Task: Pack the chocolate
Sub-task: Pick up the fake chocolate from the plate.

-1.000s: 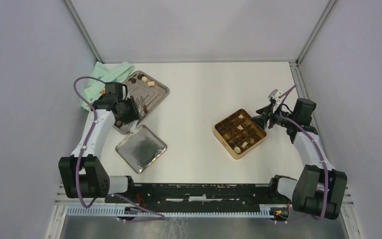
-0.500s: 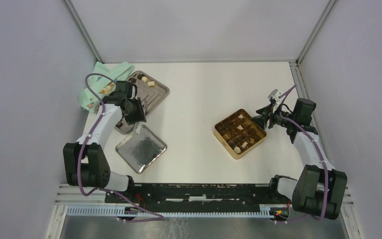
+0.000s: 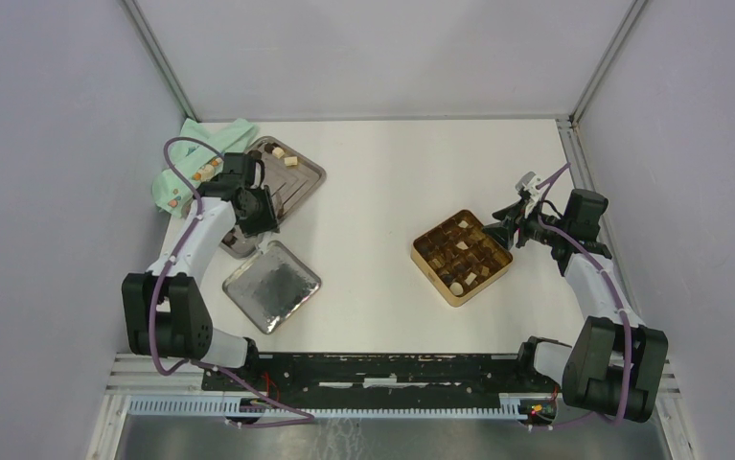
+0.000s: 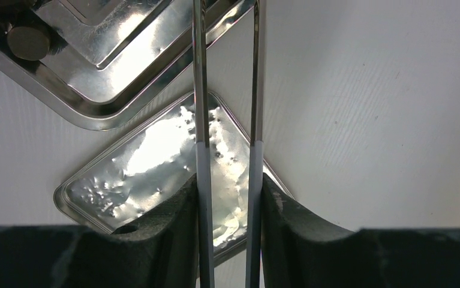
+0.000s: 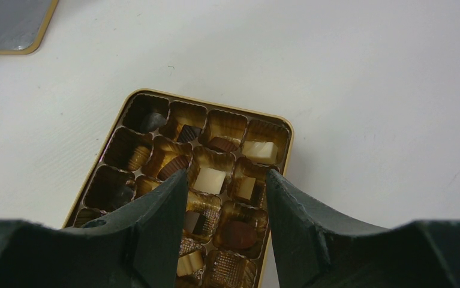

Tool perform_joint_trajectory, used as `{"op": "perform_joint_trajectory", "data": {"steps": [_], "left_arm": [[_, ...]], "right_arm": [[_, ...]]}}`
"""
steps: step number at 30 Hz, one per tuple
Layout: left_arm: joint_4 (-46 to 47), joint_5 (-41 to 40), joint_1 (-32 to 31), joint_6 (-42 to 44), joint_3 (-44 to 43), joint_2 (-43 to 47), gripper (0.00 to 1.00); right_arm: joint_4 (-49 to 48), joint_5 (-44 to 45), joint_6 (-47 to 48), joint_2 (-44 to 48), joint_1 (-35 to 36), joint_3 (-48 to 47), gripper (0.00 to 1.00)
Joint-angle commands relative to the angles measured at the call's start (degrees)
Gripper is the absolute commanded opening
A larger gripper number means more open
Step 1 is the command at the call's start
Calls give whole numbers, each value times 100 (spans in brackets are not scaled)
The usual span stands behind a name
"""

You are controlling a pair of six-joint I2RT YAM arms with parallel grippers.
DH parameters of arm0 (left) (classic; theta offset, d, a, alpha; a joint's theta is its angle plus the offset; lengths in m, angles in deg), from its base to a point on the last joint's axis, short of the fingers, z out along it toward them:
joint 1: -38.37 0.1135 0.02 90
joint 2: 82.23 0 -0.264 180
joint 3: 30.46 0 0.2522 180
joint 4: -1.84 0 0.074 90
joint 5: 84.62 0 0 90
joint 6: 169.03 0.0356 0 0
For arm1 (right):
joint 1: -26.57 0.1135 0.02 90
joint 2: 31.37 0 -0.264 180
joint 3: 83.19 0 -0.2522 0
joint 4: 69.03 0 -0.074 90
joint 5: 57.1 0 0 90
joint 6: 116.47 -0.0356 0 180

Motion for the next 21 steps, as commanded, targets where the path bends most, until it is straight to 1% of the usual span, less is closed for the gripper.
{"op": "perform_joint_trajectory", "data": {"steps": [1, 9, 10, 11, 15, 21], "left_arm": [[-33, -106, -40, 383, -233, -87, 43], [-45, -21, -99, 410, -241, -254, 40], [-45, -21, -107, 411, -248, -268, 38], [-45, -21, -110, 399, -254, -266, 32], [-32, -99, -116, 347, -330, -161, 3], [19, -87, -114, 266, -408, 211, 2]], "right_arm": [[-69, -46, 74, -21, 22, -209, 56], [-73, -46, 85, -21, 23, -209, 56], [-71, -46, 81, -21, 24, -209, 56], [-75, -46, 80, -23, 24, -209, 56], [-75, -46, 80, -30, 21, -209, 56], [-68, -38, 98, -39, 24, -209, 56]]}}
